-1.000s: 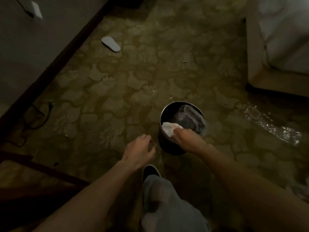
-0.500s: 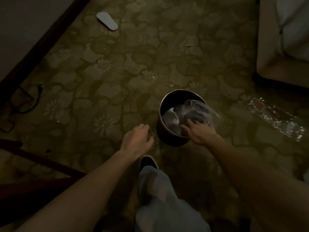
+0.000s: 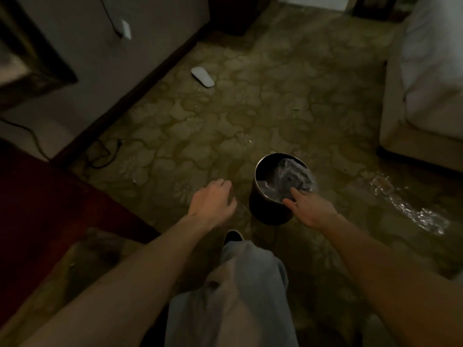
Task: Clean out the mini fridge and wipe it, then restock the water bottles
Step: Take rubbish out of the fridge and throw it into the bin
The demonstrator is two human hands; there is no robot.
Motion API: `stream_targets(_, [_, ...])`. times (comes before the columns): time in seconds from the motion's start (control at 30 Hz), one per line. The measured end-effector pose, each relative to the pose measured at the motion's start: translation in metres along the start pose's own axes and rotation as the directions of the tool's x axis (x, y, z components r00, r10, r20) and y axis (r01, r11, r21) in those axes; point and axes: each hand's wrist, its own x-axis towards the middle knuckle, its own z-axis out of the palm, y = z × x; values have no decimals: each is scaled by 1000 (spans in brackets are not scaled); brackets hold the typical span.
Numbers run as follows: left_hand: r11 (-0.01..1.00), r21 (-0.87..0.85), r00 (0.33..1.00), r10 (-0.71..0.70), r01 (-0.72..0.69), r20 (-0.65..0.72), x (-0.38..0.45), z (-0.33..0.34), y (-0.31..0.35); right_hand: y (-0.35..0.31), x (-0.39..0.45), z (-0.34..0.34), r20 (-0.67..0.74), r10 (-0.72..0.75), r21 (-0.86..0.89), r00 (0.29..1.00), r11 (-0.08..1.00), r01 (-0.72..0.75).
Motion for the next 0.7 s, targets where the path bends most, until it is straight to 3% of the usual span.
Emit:
stream_targets(0.3, [994, 106, 966, 39, -12, -257, -109, -108, 21, -83, -113, -68, -176, -199, -167, 964, 971, 170])
stream_targets(0.47, [983, 178, 943, 28, 33, -332, -172, -174, 12, -161, -169, -125, -333, -376, -233, 865, 921, 311])
stream_targets(0.7, [957, 210, 869, -77, 202, -488, -264, -253, -28, -272, -240, -180, -408, -589, -332, 697, 808, 488])
